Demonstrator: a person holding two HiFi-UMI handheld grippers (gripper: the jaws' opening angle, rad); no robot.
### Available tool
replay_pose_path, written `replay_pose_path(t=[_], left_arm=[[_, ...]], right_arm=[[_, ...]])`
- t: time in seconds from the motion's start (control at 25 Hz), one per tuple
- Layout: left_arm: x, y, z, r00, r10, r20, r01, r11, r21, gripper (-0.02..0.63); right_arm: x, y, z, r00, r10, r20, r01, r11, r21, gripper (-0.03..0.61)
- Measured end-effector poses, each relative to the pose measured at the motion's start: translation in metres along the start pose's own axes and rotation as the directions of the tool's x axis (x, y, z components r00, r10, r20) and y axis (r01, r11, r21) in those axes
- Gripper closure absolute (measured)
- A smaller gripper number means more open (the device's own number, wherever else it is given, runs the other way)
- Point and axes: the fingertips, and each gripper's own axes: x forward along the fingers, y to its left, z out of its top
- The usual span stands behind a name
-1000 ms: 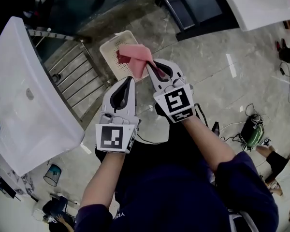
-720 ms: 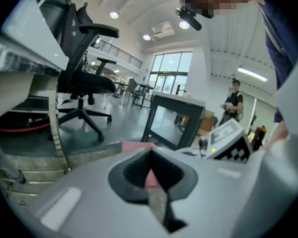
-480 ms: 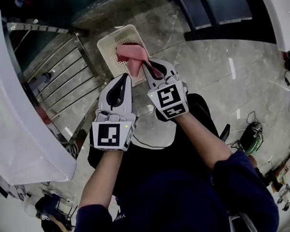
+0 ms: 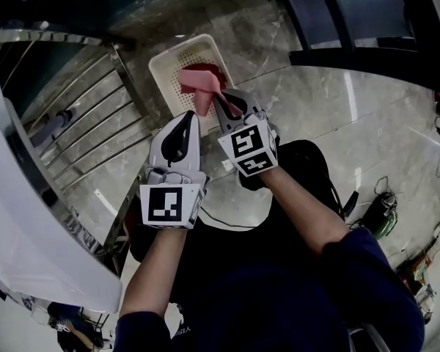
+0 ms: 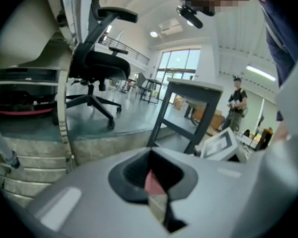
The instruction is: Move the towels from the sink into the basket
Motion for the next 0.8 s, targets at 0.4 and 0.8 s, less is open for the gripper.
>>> replay_pose_path(t=[0.4,0.8], left_arm=[[0.008,0.010,-0.010,1.000,-0.002,0.006,0.002,1.000,-0.006,0.611],[-0.014,-0.001,0.014,1.000,-0.008,-0.011,0.008,1.000,-0.030,0.612]], right_arm=[[0.022,0.008,-0.007,0.999,0.051,-0.011,-0.050,0.998,0.024,0.553],[-0.011,0.008,0.015,0.999,0.039,-0.014,-0.039,0.999,0.025,0.422]])
